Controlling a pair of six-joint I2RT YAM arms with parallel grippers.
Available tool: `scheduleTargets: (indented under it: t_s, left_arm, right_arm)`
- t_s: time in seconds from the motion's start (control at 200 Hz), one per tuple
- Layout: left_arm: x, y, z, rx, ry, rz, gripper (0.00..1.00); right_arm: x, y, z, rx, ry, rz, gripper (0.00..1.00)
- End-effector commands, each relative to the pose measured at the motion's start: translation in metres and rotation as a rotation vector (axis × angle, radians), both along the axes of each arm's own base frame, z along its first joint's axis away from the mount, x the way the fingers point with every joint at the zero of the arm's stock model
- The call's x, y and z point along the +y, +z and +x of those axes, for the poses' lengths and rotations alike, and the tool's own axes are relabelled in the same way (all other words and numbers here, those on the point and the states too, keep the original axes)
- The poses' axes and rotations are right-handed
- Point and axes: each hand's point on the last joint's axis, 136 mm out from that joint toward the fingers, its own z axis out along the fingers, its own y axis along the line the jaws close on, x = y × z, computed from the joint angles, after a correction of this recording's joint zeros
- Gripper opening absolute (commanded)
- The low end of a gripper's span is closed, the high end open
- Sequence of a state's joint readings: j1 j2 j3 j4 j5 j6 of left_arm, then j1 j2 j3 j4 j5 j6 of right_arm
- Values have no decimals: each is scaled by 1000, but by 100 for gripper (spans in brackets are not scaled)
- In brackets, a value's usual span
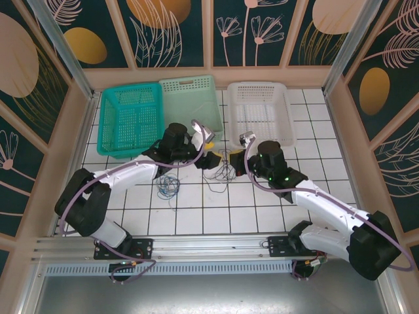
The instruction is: Untangle the cables
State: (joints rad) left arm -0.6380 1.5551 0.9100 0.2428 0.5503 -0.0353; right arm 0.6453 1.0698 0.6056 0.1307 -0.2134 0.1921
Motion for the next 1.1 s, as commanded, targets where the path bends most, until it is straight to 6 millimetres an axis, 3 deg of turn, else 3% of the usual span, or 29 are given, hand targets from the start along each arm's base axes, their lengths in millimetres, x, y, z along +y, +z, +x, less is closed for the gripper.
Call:
scheduleTargets:
  t_s: [0.0, 0.115, 0.375, 0.52, 0.721, 0.856, 0.996, 1.096]
  left_arm:
    - [-13, 17, 0, -88, -80, -29, 70]
    - [-17, 17, 1, -85, -94, -39, 64]
    - [-21, 19, -1, -82, -120, -63, 37]
    - [-24, 23, -3, -76, -138, -95, 33]
    - [-26, 30, -7, -65, -134, -175, 20]
    - [-26, 30, -7, -54, -134, -184, 0]
    - [-25, 34, -8, -62, -126, -189, 0]
    - [-22, 38, -6, -75, -103, -188, 0]
  right_arm:
    - [3, 2, -2, -22, 38, 22, 0]
    - [3, 1, -4, -17, 50, 21, 0]
    - [1, 0, -4, -15, 49, 31, 0]
    - [-1, 1, -3, -23, 46, 38, 0]
    - [-4, 1, -4, -23, 37, 41, 0]
    - [-8, 0, -4, -25, 22, 43, 0]
    - [-13, 0, -2, -25, -4, 43, 0]
    - [-17, -3, 1, -16, -37, 40, 14]
